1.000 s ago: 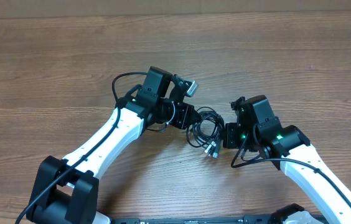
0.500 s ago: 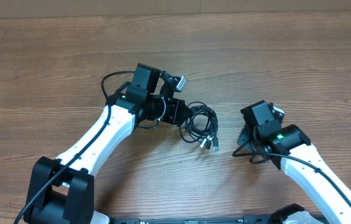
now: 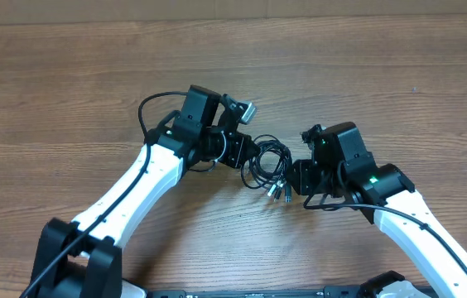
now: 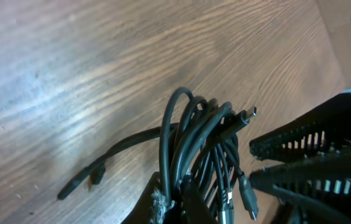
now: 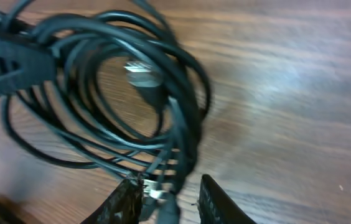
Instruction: Untangle cables
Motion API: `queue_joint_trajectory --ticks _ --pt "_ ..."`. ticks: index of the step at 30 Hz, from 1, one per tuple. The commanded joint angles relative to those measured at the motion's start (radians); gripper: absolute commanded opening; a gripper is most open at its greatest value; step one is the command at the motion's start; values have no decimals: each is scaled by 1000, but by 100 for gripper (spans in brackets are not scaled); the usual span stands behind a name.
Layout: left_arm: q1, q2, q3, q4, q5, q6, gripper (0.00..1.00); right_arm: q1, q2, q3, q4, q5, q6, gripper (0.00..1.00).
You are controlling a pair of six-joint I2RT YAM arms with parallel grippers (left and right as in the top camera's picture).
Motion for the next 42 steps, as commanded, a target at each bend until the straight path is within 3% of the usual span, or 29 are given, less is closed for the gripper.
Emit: queue_joint_trajectory --ticks 1,4,7,10,14,16,18,20,25,32,36,38,42 --pt "-13 -72 58 8 -57 41 4 -1 1 42 18 -44 -48 28" --pt "-19 -92 61 6 -56 37 4 -1 1 42 22 15 -36 18" --pt "-20 -101 61 -10 -56 18 4 -2 1 42 18 95 -7 17" --pt "-20 -101 61 -37 -78 18 4 -2 1 42 5 153 38 4" --pt "-21 -101 61 -124 -319 18 4 -1 1 42 -13 146 47 4" --pt "-26 -101 61 -167 -519 14 4 -1 1 42 -20 130 47 13" --pt "-32 -101 61 -187 -706 15 4 -2 1 42 -27 121 47 41" --pt "-36 -101 61 -188 -872 15 4 -2 1 42 -32 121 47 57" --pt "-39 -99 61 -172 -1064 15 4 -2 1 42 -42 125 47 59" --pt "-86 -86 60 -248 -964 8 4 -2 1 42 -52 166 74 59" --pt "-142 -46 45 -310 -983 -41 4 -2 1 42 -51 161 74 60" --pt "-158 -25 40 -308 -903 -47 4 -2 1 42 -49 124 71 65" --pt "-162 -21 42 -262 -657 -38 4 -2 1 42 -34 -47 -23 66"
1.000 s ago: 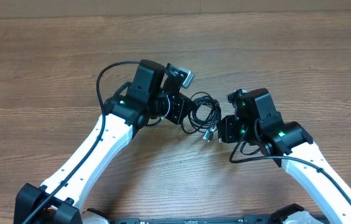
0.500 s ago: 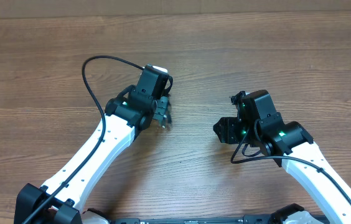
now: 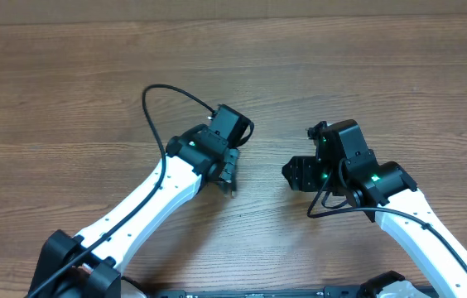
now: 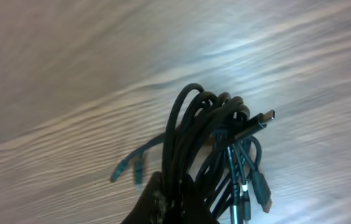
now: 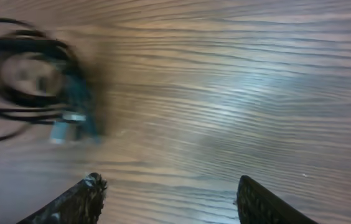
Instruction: Untangle cables
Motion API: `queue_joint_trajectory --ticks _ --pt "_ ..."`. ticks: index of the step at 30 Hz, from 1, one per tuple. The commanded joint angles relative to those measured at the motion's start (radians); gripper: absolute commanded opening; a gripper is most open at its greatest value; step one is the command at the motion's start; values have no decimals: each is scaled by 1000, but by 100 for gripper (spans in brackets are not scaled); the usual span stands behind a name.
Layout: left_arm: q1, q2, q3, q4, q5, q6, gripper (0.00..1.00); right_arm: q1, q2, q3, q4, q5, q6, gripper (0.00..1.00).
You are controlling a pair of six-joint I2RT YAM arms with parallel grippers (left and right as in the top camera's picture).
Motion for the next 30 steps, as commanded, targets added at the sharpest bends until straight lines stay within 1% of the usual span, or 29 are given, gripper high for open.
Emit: queue_joint_trajectory --ticks 1,3,8,14,22,23,26,27,29,30 --pt "-3 2 7 45 245 -6 4 -1 1 26 10 -135 -69 66" --pt "-2 2 17 71 302 -3 4 -1 1 26 10 -134 -69 65" --pt "-2 2 60 76 395 -3 4 -1 1 25 29 -117 -68 56" --pt "-3 1 97 74 494 -3 4 -1 13 25 40 -115 -68 55" --pt "-3 0 131 63 507 -3 4 -1 58 25 40 -99 -64 43" --pt "-3 -1 131 63 507 -3 4 -1 63 25 40 -91 -64 39" --pt "-3 -3 131 63 507 -3 4 -1 76 25 40 -60 -60 16" --pt "-3 -5 131 62 507 -3 4 -1 82 25 40 -50 -58 11" --pt "-3 -10 131 63 507 -3 4 -1 93 25 40 -47 -57 4" --pt "-3 -13 131 63 507 -3 4 -1 98 25 40 -47 -57 4"
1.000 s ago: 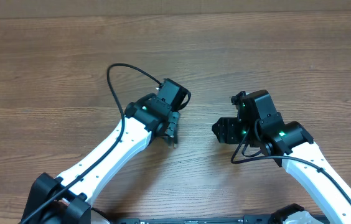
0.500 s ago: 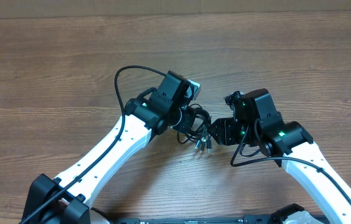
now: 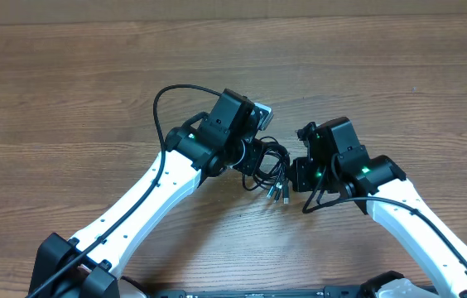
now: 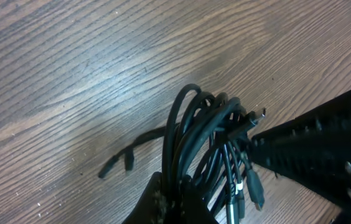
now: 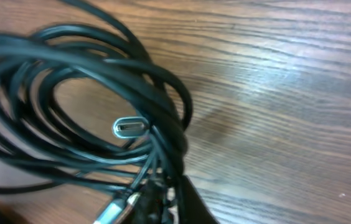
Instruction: Untangle cables
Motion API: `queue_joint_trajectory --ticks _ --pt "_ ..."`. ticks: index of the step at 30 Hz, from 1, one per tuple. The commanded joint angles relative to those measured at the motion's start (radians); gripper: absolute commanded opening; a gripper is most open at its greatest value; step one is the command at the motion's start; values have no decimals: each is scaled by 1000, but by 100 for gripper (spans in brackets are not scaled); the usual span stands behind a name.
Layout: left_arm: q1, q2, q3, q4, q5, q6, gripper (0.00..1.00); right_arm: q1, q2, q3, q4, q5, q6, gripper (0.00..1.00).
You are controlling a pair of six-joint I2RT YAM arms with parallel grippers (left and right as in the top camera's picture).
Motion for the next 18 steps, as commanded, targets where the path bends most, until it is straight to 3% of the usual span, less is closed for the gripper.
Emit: queue_joint_trajectory --ticks 1,4,7,9,14,17,18 --pt "-1 -19 35 4 26 -3 4 -1 18 25 3 21 0 4" --pt "1 -24 35 5 26 -3 4 -1 24 25 3 16 0 4" --pt "1 -24 35 3 27 -3 4 -1 24 25 4 -19 0 20" --pt "1 -24 35 5 45 -3 4 -1 24 25 3 -28 0 21" --pt "1 -24 35 9 148 -3 4 -1 24 25 11 -14 0 19" --pt "1 -24 35 7 148 -3 4 -1 24 25 11 20 0 4" --pt "2 -24 35 5 123 -3 4 -1 24 25 7 31 3 4"
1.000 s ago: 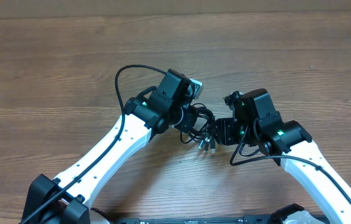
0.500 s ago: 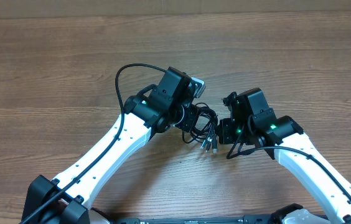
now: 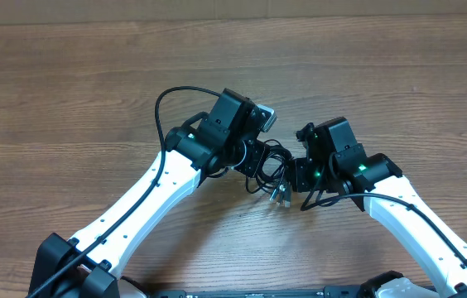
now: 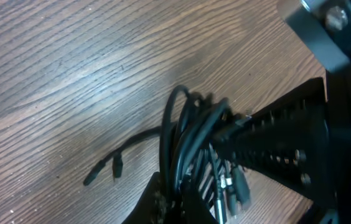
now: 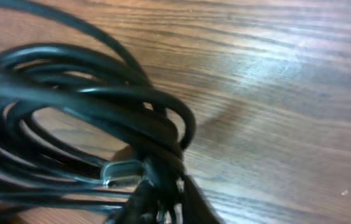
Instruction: Untangle cables
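A tangled bundle of black cables (image 3: 268,165) hangs between my two grippers just above the wooden table. My left gripper (image 4: 170,198) is shut on the bundle's left side, its loops (image 4: 191,134) rising in front of it. My right gripper (image 5: 161,202) is shut on the bundle's right side, where coils (image 5: 82,106) and a metal plug (image 5: 122,171) crowd the view. Several plug ends (image 3: 278,194) dangle below the bundle. In the left wrist view the right gripper's black finger (image 4: 281,143) lies against the cables.
The wooden table (image 3: 68,91) spreads all round. A black supply cable (image 3: 171,103) loops out behind the left arm. The bundle's shadow (image 4: 110,168) falls on the table below it.
My right gripper has moved closer into the bundle and the coils fill more of its view. In the left wrist view the right finger now presses against the cables. The left hold is unchanged.
First both grippers met at the bundle, left shut on it and the right's fingers apart around its strands. Then the arms stood apart, the left holding the bundle, the right open and empty. Afterwards the right was shut on the bundle's right side, where it now stays.
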Motion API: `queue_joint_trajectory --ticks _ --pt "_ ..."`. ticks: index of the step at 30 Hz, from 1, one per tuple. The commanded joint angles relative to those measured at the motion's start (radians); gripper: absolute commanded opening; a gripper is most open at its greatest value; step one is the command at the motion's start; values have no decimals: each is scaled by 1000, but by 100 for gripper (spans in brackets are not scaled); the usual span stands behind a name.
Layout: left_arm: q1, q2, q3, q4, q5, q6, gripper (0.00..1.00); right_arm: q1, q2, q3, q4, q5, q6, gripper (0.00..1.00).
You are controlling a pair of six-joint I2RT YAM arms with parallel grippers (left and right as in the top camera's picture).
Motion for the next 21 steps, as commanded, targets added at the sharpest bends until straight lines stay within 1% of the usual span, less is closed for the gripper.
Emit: queue_joint_trajectory --ticks 1,5,8,9,10,11,15,21 --pt "3 -23 35 2 9 -3 4 -1 0 25 2 41 11 4" --pt "20 -23 34 -21 -122 -3 4 -1 0 25 -60 157 125 4" --pt "38 -23 34 -32 -127 -3 4 -1 0 25 -98 204 151 4" --pt "43 -23 34 -37 -122 -3 6 -1 0 25 -103 203 152 4" --pt "45 -23 34 -43 -124 -3 13 -1 0 25 -103 197 151 4" --pt "46 -23 34 -49 -124 -3 15 0 0 25 -100 186 151 4" --pt "46 -23 33 -87 -124 -3 16 -1 0 25 -57 94 151 4" --pt "46 -22 31 -154 -138 -3 18 -1 0 25 -19 79 189 4"
